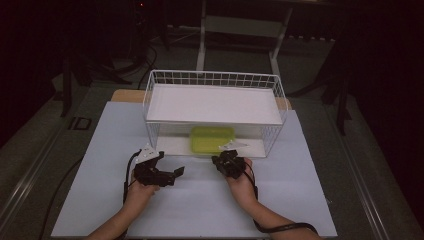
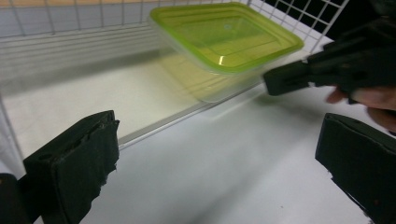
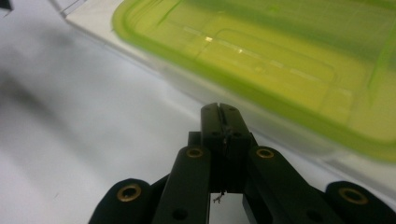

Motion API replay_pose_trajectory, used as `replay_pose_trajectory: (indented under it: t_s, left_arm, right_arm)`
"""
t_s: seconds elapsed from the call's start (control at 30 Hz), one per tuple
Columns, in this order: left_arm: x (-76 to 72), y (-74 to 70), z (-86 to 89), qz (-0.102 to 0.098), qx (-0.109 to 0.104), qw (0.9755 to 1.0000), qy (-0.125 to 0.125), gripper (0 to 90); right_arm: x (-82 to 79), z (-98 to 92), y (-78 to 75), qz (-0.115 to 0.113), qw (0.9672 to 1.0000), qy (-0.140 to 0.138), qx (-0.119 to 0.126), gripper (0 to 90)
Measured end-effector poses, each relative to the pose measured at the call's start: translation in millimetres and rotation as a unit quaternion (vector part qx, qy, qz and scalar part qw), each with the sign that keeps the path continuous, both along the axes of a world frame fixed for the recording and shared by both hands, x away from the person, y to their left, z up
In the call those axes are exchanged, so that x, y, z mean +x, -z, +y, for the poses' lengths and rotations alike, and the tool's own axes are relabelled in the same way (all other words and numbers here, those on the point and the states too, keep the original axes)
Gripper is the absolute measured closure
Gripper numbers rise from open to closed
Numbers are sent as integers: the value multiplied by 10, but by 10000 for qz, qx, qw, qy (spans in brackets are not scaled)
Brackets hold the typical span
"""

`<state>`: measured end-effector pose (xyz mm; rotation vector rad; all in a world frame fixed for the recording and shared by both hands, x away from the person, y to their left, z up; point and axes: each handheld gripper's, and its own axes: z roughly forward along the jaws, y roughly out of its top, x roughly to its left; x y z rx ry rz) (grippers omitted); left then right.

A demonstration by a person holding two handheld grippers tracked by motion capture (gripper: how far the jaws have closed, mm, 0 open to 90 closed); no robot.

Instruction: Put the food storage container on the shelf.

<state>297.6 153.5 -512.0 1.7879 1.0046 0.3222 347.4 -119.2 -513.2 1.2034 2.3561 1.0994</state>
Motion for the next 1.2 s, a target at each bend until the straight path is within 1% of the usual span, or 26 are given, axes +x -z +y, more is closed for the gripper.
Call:
replay_pose_trajectory:
  t_s: [0.07, 0.13, 0.17, 0.2, 0.4, 0.5, 0.53, 0.63, 0.7, 0.77, 0.8, 0.83, 0.97, 1.03, 1.07, 1.13, 1.2]
  left_arm:
    - [-10, -2, -12, -81, 12, 10000, 30, 2]
    - [-13, -4, -19, -100, 25, 9999, 51, 2]
    - [-18, -1, -29, -122, -38, 9999, 90, 2]
    - [-18, 1, -35, -96, -35, 9999, 94, 2]
    - [-23, 10, -51, -91, -60, 9999, 115, 2]
    - [-25, 11, -54, -98, -55, 9999, 120, 2]
    - [-25, 11, -54, -98, -55, 9999, 120, 2]
    - [-29, 28, -57, -93, -7, 9999, 140, 2]
    - [-32, 33, -55, -78, -20, 9998, 161, 2]
    - [-33, 33, -54, -66, -33, 9998, 174, 2]
    - [-34, 34, -55, -68, -53, 9998, 177, 2]
    - [-34, 36, -54, -69, -47, 9998, 180, 2]
    - [-32, 50, -61, -40, -18, 9998, 205, 2]
    - [-35, 53, -64, -38, -16, 9998, 211, 2]
    - [-35, 52, -65, -34, -7, 9998, 218, 2]
    - [-36, 50, -66, -37, -30, 9998, 212, 2]
    - [-39, 47, -64, -60, -22, 9998, 207, 2]
  right_arm:
    - [42, 19, 6, -17, 10000, 25, 6, 899]
    - [66, 26, 10, -22, 10000, 49, 14, 899]
    - [89, 30, 15, -33, 10000, 78, 15, 898]
    - [144, 43, 22, -46, 9999, 116, 41, 898]
    - [273, 78, 11, -59, 9998, 196, 42, 898]
    - [332, 93, 8, -105, 9996, 260, 59, 898]
    - [332, 93, 8, -105, 9996, 260, 59, 898]
    - [409, 120, 9, -214, 9994, 276, -14, 898]
    - [454, 124, 9, -198, 9992, 343, 16, 898]
    - [479, 129, 0, -131, 9991, 410, 43, 898]
    - [502, 122, -4, -197, 9990, 406, 37, 897]
    - [518, 120, -10, -171, 9990, 399, 62, 897]
    - [561, 118, -13, -152, 9989, 431, 68, 898]
    - [555, 131, -3, -181, 9989, 421, 37, 896]
    - [551, 134, -1, -189, 9990, 404, 55, 894]
    - [534, 134, 0, -134, 9991, 397, 105, 887]
    - [501, 142, -5, -169, 9991, 366, 88, 876]
